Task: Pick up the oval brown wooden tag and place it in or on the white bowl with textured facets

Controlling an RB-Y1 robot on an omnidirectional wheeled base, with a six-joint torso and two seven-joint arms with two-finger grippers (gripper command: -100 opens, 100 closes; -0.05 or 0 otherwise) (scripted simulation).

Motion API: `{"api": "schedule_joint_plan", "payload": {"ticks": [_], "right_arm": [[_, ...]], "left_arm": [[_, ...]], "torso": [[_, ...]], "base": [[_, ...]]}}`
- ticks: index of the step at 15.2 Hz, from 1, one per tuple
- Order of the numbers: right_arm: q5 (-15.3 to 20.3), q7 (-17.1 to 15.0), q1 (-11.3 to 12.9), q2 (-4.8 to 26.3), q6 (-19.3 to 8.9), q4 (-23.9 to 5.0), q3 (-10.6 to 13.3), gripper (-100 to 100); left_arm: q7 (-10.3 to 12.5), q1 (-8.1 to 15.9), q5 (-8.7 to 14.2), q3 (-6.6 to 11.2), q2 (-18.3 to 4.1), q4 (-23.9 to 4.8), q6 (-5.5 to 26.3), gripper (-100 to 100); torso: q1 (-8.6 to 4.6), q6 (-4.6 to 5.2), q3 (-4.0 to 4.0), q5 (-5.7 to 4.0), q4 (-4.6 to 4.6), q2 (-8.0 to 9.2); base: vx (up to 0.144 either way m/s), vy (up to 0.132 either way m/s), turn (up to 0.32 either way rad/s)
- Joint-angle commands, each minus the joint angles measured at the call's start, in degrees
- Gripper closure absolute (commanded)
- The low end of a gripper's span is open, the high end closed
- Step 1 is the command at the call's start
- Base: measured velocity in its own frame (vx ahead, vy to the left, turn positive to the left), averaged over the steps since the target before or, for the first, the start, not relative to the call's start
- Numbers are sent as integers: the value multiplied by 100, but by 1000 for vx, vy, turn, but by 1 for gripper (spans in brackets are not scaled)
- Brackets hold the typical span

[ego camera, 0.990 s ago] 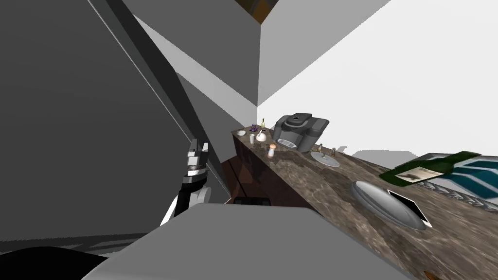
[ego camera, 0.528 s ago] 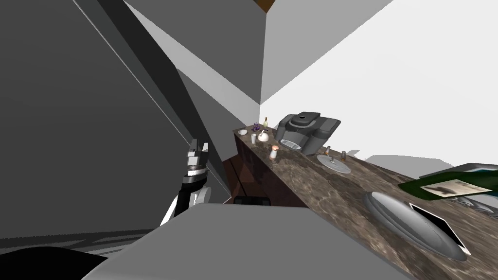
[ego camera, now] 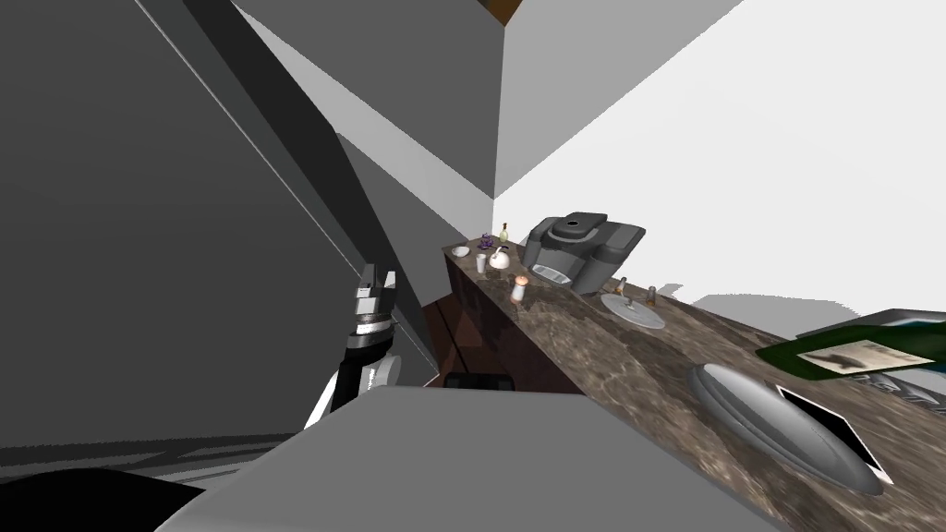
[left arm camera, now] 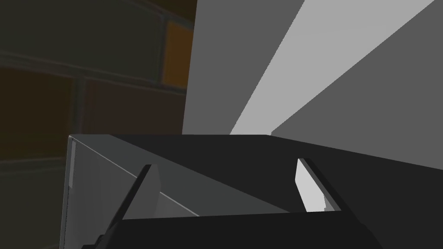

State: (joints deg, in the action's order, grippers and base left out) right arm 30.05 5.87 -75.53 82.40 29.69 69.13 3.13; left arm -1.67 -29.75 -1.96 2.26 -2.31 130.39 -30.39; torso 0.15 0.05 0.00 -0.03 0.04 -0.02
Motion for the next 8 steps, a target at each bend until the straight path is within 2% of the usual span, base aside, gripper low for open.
{"api": "schedule_joint_plan", "payload": {"ticks": [1, 2, 4, 5, 6, 8], "right_arm": [[-79, -54, -204, 196, 112, 24, -194, 100], [-79, -54, -204, 196, 112, 24, -194, 100], [-153, -123, -393, 426, 219, 40, -374, 100], [-122, -71, -324, 302, 157, 35, -302, 100], [-168, -130, -477, 445, 308, -106, -496, 100], [-187, -156, -543, 501, 367, -168, -575, 100]], "left_arm": [[0, 0, 0, 0, 0, 0, 0, 0], [0, 0, 0, 0, 0, 0, 0, 0], [0, 0, 0, 0, 0, 0, 0, 0], [0, 0, 0, 0, 0, 0, 0, 0], [0, 0, 0, -1, 0, 0, 0, 0], [0, 0, 0, -1, 0, 0, 0, 0]], "torso": [[0, 0, 0, 0, 0, 0], [9, 1, -1, 3, 0, 0], [20, 0, 0, 4, 0, 1], [22, -1, -1, 5, 0, -1], [19, -1, -1, 2, 0, -2], [16, -4, -2, 7, -1, -4]], "base": [[3, 42, -115], [-2, 48, -71], [-2, 51, -59], [3, 33, -26], [5, 38, 15], [3, 37, 14]]}}
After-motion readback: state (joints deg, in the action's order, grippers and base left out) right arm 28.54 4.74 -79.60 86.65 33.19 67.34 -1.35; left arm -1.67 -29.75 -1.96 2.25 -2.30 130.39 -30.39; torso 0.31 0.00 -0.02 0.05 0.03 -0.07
